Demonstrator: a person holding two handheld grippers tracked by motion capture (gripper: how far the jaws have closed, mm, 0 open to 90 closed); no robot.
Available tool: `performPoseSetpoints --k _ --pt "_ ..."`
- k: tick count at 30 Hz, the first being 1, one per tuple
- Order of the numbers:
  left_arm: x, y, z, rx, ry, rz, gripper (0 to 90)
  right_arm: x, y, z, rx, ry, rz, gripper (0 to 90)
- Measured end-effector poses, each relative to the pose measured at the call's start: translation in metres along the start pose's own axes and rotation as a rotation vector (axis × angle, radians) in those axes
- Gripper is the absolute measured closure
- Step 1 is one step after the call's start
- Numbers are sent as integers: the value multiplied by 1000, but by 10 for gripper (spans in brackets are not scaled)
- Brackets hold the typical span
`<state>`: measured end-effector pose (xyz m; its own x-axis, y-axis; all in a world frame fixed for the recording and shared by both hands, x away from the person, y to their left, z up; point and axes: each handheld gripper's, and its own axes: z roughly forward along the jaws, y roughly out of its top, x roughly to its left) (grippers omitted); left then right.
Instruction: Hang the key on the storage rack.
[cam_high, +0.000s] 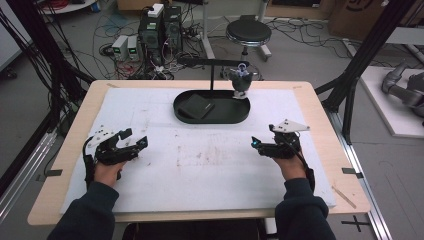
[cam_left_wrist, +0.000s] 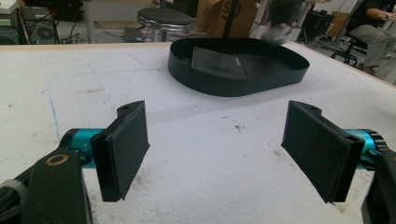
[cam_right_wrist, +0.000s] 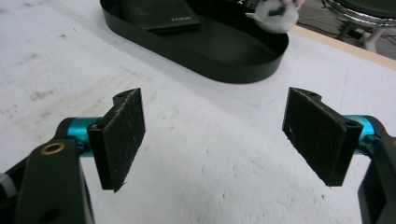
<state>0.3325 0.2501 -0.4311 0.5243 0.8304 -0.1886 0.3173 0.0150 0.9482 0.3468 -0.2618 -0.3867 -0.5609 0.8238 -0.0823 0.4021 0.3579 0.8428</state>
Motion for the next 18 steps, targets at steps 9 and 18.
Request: performPoseSetpoints --k 9,18 --pt "-2 0 -2 -4 4 6 223 1 -16 2 0 -43 12 216" --pt "-5 0 -2 -1 3 17 222 -4 -22 -3 -1 -66 15 217"
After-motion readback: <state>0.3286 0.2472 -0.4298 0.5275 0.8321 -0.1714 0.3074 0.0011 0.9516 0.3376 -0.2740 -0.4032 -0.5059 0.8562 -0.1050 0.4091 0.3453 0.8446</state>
